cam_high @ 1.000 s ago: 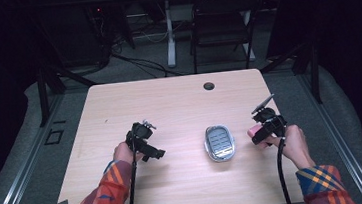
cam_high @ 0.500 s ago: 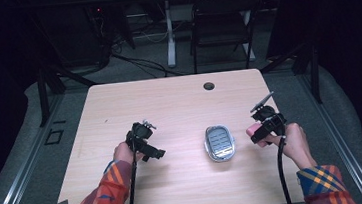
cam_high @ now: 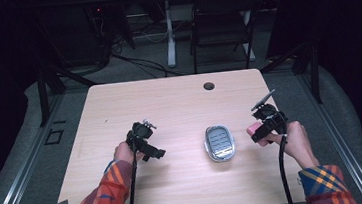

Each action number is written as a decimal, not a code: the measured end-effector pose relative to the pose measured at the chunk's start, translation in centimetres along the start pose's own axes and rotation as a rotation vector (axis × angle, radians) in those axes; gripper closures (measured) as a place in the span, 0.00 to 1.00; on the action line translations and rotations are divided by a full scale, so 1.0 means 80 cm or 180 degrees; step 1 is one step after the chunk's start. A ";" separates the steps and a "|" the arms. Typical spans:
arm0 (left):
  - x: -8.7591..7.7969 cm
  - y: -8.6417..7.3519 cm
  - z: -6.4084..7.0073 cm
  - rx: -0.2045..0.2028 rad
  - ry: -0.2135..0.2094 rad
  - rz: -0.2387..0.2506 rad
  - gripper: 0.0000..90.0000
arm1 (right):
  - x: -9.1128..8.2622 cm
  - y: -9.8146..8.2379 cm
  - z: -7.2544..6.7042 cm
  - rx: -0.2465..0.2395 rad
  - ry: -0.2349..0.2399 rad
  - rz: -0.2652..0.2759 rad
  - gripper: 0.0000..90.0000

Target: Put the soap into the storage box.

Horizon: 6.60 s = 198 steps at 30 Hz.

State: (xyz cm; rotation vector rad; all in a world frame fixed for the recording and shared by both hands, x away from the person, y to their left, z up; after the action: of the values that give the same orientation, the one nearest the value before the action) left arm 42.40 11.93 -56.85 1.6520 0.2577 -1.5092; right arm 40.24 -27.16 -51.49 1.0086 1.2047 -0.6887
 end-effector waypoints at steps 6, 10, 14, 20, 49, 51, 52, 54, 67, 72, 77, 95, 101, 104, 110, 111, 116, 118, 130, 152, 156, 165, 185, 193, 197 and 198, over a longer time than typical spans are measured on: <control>0.000 0.000 0.001 0.0012 0.0001 -0.0001 0.00 | -0.009 0.005 0.000 -0.0057 -0.0028 -0.0013 0.42; 0.001 0.000 0.001 0.0009 0.0002 -0.0002 0.00 | -0.015 0.008 -0.001 -0.0092 -0.0013 -0.0024 0.42; 0.001 0.001 0.001 0.0012 -0.0009 -0.0018 0.00 | -0.020 0.010 -0.002 -0.0084 -0.0023 0.0016 0.42; 0.001 0.001 0.001 0.0014 -0.0011 -0.0029 0.00 | -0.022 0.016 -0.010 -0.0096 0.0001 0.0051 0.42; 0.000 0.000 0.001 0.0009 -0.0002 -0.0015 0.00 | -0.037 0.041 -0.038 -0.0275 -0.0012 0.0050 0.42; 0.000 0.000 0.001 0.0004 0.0001 -0.0014 0.00 | -0.036 0.042 -0.042 -0.0287 -0.0009 0.0048 0.42; 0.000 0.000 0.001 0.0005 0.0003 -0.0015 0.00 | -0.037 0.043 -0.042 -0.0314 -0.0013 0.0013 0.42; 0.000 0.000 0.001 0.0008 0.0004 -0.0012 0.00 | -0.036 0.044 -0.045 -0.0331 -0.0012 0.0004 0.42; 0.001 -0.001 0.001 0.0018 -0.0001 -0.0039 0.00 | -0.032 0.052 -0.061 -0.0426 -0.0003 -0.0044 0.42; 0.000 -0.001 0.001 0.0024 -0.0004 -0.0026 0.00 | -0.029 0.053 -0.066 -0.0439 0.0009 -0.0041 0.42; 0.000 -0.001 0.001 0.0022 -0.0003 -0.0022 0.00 | -0.025 0.057 -0.071 -0.0504 -0.0029 -0.0111 0.42; 0.000 0.000 0.003 0.0038 -0.0010 -0.0027 0.00 | -0.005 0.068 -0.088 -0.0626 0.0008 -0.0159 0.41; 0.000 -0.001 0.002 0.0028 -0.0015 -0.0024 0.00 | 0.002 0.072 -0.096 -0.0648 0.0011 -0.0258 0.41; 0.000 0.000 0.003 0.0032 -0.0014 -0.0024 0.00 | 0.007 0.074 -0.100 -0.0684 -0.0021 -0.0279 0.41; 0.000 -0.001 0.002 0.0033 -0.0021 -0.0022 0.00 | 0.014 0.080 -0.106 -0.0716 -0.0089 -0.0340 0.41; 0.000 -0.001 0.002 0.0031 -0.0021 -0.0021 0.00 | 0.016 0.081 -0.107 -0.0722 -0.0089 -0.0351 0.41; 0.000 0.000 0.003 0.0038 -0.0024 -0.0029 0.00 | 0.021 0.086 -0.111 -0.0788 -0.0185 -0.0462 0.41; 0.000 -0.001 0.003 0.0038 -0.0024 -0.0029 0.00 | 0.023 0.088 -0.114 -0.0730 -0.0194 -0.0407 0.41; 0.000 -0.001 0.003 0.0041 -0.0029 -0.0032 0.00 | 0.034 0.096 -0.129 -0.0754 -0.0280 -0.0475 0.41; 0.001 -0.001 0.003 0.0054 -0.0048 -0.0058 0.00 | 0.040 0.100 -0.135 -0.0529 -0.0106 -0.0531 0.39; 0.001 -0.001 0.004 0.0053 -0.0048 -0.0060 0.00 | 0.034 0.098 -0.132 -0.0589 -0.0044 -0.0569 0.40; 0.001 -0.001 0.004 0.0059 -0.0042 -0.0073 0.00 | 0.023 0.094 -0.123 -0.0521 0.0190 -0.0386 0.43; 0.002 -0.001 0.004 0.0052 -0.0051 -0.0080 0.00 | -0.019 0.074 -0.086 -0.0623 0.0134 -0.0079 0.17; 0.002 -0.001 0.004 0.0054 -0.0054 -0.0079 0.00 | -0.033 0.053 -0.065 -0.0672 0.0053 0.0031 0.05; 0.002 -0.001 0.004 0.0052 -0.0052 -0.0080 0.00 | -0.033 0.038 -0.055 -0.0670 0.0049 0.0000 0.01; 0.002 -0.001 0.004 0.0052 -0.0050 -0.0080 0.00 | -0.032 0.034 -0.052 -0.0667 0.0027 0.0033 0.00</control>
State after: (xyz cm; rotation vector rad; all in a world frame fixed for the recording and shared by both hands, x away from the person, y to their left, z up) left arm 42.12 11.69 -56.99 1.6546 0.2591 -1.5463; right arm 40.18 -22.46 -48.52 0.8429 1.2503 -0.5380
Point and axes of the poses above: each handheld gripper's, and its own axes: x roughly forward along the jaws, y roughly out of its top, z roughly to its right, the point moved 4 cm from there along x, roughly forward along the jaws, and after that the axes turned 1 degree about -y, right-handed, at the moved point
